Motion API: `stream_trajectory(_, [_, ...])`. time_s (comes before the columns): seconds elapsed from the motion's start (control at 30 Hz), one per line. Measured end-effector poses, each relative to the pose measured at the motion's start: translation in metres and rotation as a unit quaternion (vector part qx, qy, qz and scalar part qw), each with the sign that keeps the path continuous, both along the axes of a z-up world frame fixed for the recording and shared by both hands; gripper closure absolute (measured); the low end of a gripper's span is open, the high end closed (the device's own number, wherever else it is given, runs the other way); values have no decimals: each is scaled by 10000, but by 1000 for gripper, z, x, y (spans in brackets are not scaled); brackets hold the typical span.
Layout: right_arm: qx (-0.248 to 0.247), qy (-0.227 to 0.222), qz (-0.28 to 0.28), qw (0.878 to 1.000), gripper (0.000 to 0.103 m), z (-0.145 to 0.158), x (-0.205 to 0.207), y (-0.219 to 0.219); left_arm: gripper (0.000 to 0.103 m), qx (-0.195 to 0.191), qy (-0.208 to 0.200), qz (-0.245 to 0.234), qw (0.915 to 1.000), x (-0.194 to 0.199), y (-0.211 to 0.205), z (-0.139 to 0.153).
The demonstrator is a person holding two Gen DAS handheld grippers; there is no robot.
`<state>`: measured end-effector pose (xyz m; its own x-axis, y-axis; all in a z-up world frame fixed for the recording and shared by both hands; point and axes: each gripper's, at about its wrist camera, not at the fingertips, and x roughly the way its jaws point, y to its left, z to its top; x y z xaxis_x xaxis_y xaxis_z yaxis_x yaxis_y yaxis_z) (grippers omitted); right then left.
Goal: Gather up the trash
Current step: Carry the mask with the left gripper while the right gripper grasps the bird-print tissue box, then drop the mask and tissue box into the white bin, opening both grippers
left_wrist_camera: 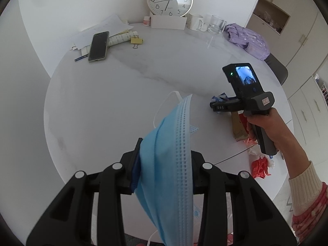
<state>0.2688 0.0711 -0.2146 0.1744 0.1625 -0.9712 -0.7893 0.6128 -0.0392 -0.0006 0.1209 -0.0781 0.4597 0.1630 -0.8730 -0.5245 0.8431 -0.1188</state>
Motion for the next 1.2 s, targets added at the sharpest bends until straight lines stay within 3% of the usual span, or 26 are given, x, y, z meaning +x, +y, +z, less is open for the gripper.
stream_trajectory(0.23, [1362, 348, -782, 9870, 67, 58, 8, -23, 68, 72, -87, -644, 9979, 12, 4, 4])
stream_trajectory(0.33, [2039, 338, -1227, 9707, 67, 100, -11, -57, 68, 186, -238, -1193, 9924, 20, -4, 13])
stream_trajectory(0.43, [2444, 146, -1671, 9550, 67, 136, -41, -108, 68, 149, -419, -1870, 9814, 30, -25, 20])
stream_trajectory(0.53, [2493, -190, -2157, 9439, 67, 163, -82, -171, 68, -52, -533, -2772, 9593, 37, -62, 22])
stream_trajectory(0.63, [2296, -453, -2853, 9294, 67, 176, -127, -244, 68, -327, -517, -3845, 9211, 41, -119, 19])
stream_trajectory(0.7, [2200, -552, -3389, 9131, 67, 178, -156, -292, 68, -470, -467, -4375, 8968, 39, -155, 16])
stream_trajectory(0.8, [1866, -722, -4213, 8846, 66, 166, -212, -369, 68, -671, -339, -5057, 8595, 34, -212, 8])
stream_trajectory(0.93, [1709, -559, -4969, 8490, 66, 136, -264, -443, 68, -1070, 154, -5700, 8145, 35, -296, -19])
stream_trajectory(1.03, [1667, -361, -5348, 8276, 66, 111, -293, -498, 68, -972, 441, -5928, 7982, 28, -359, -45])
stream_trajectory(1.13, [1547, -252, -5386, 8278, 66, 97, -308, -539, 68, -1015, 714, -5958, 7935, 25, -404, -70])
stream_trajectory(1.2, [1583, -147, -5303, 8328, 66, 91, -310, -563, 68, -1115, 964, -5876, 7956, 26, -434, -90])
